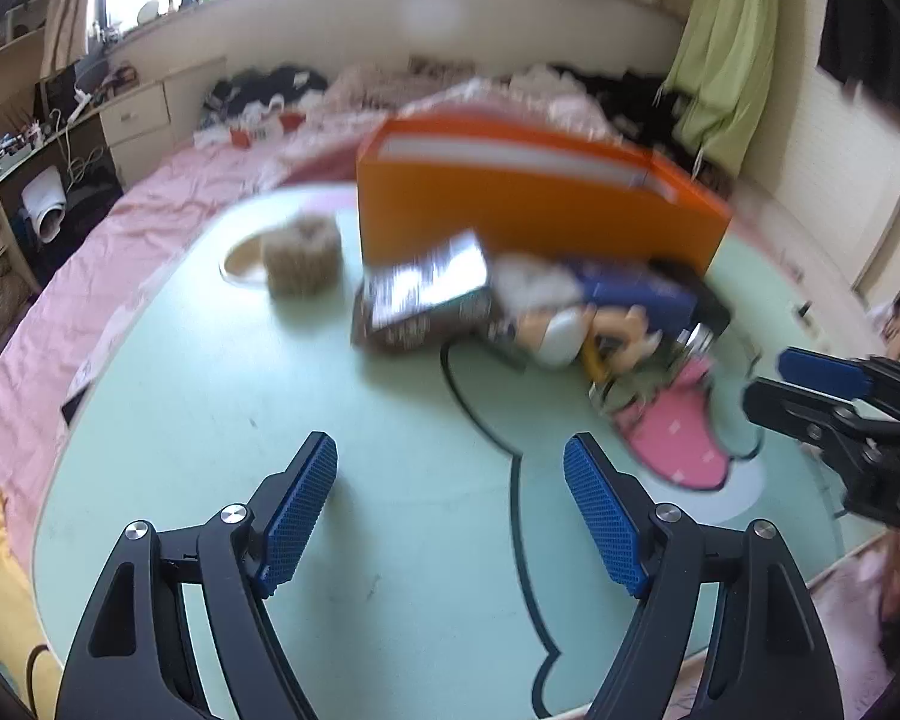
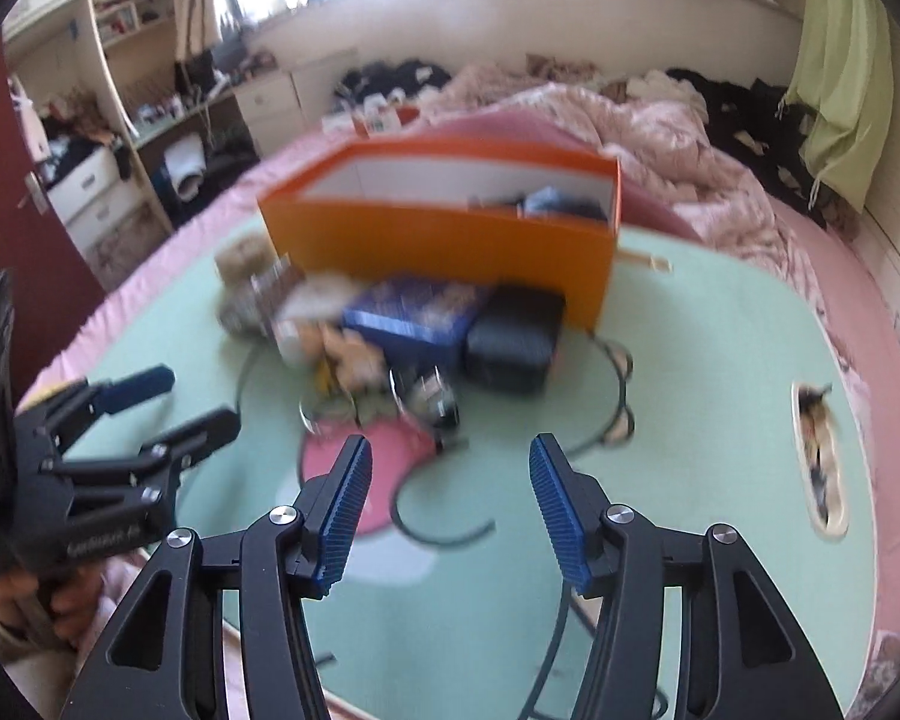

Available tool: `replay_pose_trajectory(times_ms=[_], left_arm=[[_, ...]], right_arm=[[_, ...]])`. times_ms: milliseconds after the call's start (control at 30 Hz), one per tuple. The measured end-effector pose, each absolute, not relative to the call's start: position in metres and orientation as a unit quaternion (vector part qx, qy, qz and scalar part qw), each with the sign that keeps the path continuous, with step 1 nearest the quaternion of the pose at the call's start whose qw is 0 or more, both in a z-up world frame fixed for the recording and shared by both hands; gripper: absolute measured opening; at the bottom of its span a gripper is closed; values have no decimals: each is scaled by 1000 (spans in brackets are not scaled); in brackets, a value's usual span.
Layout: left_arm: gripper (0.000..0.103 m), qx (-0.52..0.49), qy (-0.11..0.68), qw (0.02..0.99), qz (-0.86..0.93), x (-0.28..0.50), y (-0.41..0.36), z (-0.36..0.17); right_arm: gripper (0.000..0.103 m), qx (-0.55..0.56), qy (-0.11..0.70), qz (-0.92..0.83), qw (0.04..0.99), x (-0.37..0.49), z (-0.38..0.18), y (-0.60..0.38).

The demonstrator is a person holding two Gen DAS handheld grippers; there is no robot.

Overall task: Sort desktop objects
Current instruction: 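Open and withdraw both grippers from the orange box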

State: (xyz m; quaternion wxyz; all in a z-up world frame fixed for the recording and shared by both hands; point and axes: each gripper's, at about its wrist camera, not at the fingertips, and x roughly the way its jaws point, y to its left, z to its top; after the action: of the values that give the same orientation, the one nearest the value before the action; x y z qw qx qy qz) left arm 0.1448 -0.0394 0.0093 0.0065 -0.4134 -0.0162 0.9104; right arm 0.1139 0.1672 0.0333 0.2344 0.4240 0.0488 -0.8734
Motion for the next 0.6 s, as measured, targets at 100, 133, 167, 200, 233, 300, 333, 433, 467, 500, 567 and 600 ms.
replay_pose_trajectory(times_ms=[100, 133, 167, 200, 233, 300, 333, 433, 467, 500, 567, 600], left_arm=[[91, -412, 15, 2, 911, 146, -31, 5], [96, -413, 13, 8, 910, 145, -30, 5], [103, -418, 13, 13, 908, 143, -29, 3], [103, -417, 13, 16, 909, 142, -29, 3], [103, -416, 13, 17, 909, 142, -30, 3], [103, -413, 13, 17, 910, 143, -30, 2], [103, -411, 11, 15, 911, 143, -31, 2], [103, -406, 11, 16, 914, 144, -32, 2], [103, -405, 11, 15, 914, 145, -32, 1], [103, -405, 11, 16, 914, 144, -32, 2], [103, -404, 11, 17, 915, 145, -32, 2], [103, -403, 11, 18, 915, 145, -33, 1]], right_arm=[[55, 442, 50, -867, 224, 113, 20, 169], [58, 448, 50, -865, 219, 111, 18, 169], [62, 451, 53, -865, 214, 110, 15, 168], [65, 450, 58, -866, 208, 110, 14, 167], [73, 450, 64, -867, 206, 111, 13, 164], [90, 450, 82, -866, 203, 112, 8, 159], [97, 453, 81, -863, 207, 112, 7, 158], [103, 458, 84, -861, 206, 110, 4, 158], [103, 458, 84, -861, 206, 110, 3, 159], [103, 457, 84, -861, 206, 110, 3, 159], [103, 457, 84, -861, 206, 110, 3, 159], [103, 457, 84, -861, 206, 110, 3, 159]])
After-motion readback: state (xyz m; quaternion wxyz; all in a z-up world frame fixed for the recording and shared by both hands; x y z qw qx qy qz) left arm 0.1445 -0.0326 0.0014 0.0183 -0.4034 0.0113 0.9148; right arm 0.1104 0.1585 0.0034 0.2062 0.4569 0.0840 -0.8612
